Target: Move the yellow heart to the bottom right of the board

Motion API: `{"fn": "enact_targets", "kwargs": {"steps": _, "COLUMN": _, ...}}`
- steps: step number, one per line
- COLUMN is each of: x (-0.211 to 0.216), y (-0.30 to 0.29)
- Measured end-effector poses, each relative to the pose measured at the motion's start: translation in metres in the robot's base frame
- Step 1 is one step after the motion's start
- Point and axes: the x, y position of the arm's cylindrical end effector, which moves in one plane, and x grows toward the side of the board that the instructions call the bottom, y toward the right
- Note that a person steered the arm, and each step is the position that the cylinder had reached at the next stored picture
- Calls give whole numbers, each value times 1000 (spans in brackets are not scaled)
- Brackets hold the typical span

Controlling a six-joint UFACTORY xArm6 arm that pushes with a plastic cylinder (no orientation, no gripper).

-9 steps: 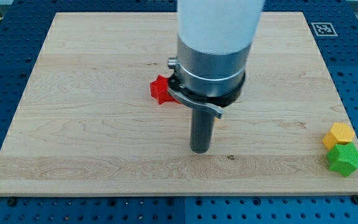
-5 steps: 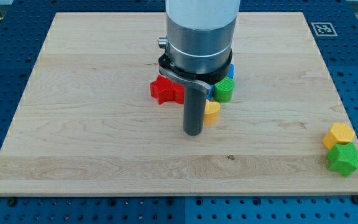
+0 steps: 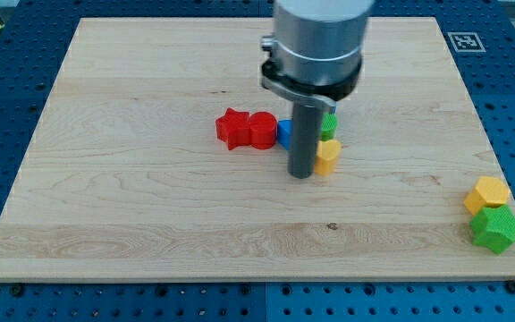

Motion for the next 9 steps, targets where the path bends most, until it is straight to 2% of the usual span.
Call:
{"fn": "enact_targets", "kwargs": {"steps": 2, "x": 0, "y": 21}}
{"fn": "enact_targets", "kwargs": {"steps": 9, "x": -54, "y": 46}}
